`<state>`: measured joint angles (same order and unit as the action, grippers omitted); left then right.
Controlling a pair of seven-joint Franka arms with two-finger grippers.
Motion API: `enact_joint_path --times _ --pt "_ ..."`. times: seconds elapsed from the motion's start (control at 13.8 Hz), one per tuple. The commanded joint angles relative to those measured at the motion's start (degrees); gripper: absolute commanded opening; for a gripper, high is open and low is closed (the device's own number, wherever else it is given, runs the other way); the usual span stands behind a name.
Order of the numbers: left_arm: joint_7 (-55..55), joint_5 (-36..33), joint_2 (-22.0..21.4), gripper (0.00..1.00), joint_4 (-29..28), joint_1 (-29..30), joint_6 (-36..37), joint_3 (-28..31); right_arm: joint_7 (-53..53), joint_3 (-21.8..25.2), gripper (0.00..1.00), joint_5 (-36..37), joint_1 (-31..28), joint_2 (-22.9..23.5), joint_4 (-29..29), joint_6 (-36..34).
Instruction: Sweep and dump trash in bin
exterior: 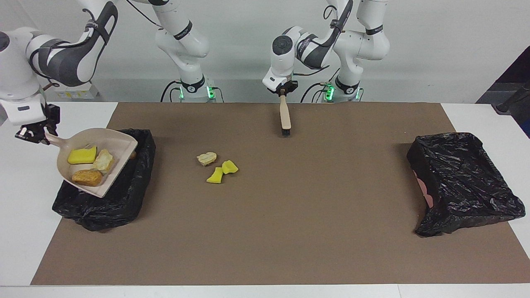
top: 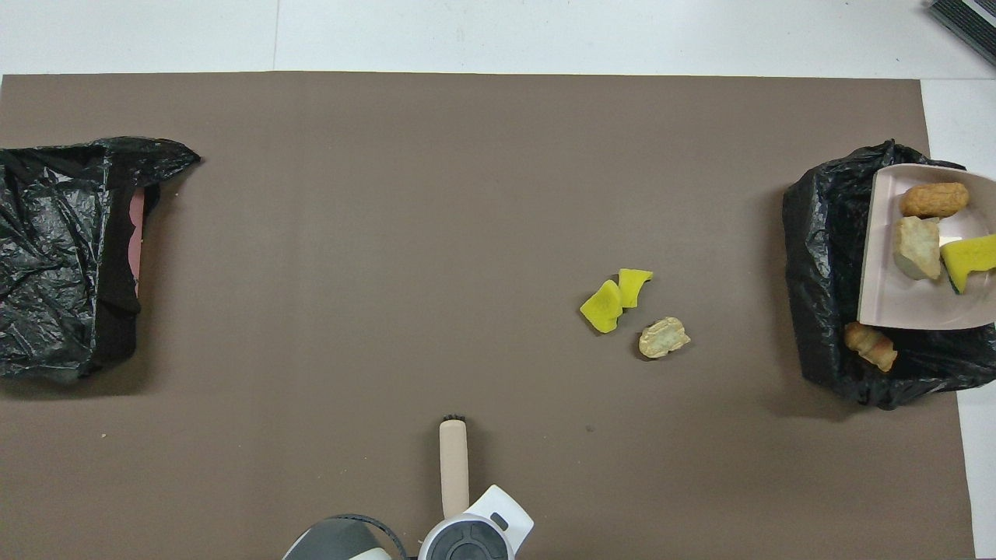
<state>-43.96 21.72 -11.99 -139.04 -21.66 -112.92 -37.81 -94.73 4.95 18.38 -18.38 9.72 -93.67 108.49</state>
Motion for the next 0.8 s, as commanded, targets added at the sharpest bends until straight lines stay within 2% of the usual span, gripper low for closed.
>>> enact_joint_path --times 0.0,0.14,0.36,0.51,0.58,0.72 --pt "1.6 1.2 -0.8 0.15 -1.2 -0.6 -1.1 0.4 4.0 -0.7 0.0 6.0 0.1 -2.1 -2.5 0.3" --pt "1.9 1.2 -0.8 0.24 -1.2 -0.8 -1.0 0.4 9.5 -0.9 0.0 12.0 0.8 -3.6 -4.8 0.1" --pt "1.8 1.2 -0.8 0.25 -1.9 -1.7 -1.4 0.4 16.3 -0.9 0.0 19.5 3.8 -5.7 -8.5 -0.3" --pt "1.6 1.2 0.6 0.27 -1.9 -1.8 -1.8 0.4 20.4 -0.9 0.0 25.3 6.4 -6.0 -9.1 -2.1" --pt "1.6 1.2 0.6 0.45 -1.9 -1.7 -1.7 0.4 21.4 -0.9 0.0 27.7 7.6 -6.0 -8.9 -3.3" --pt "1.7 1.1 0.9 0.98 -1.3 -1.6 -1.4 0.5 23.2 -0.9 0.0 30.4 8.7 -6.0 -8.8 -4.2"
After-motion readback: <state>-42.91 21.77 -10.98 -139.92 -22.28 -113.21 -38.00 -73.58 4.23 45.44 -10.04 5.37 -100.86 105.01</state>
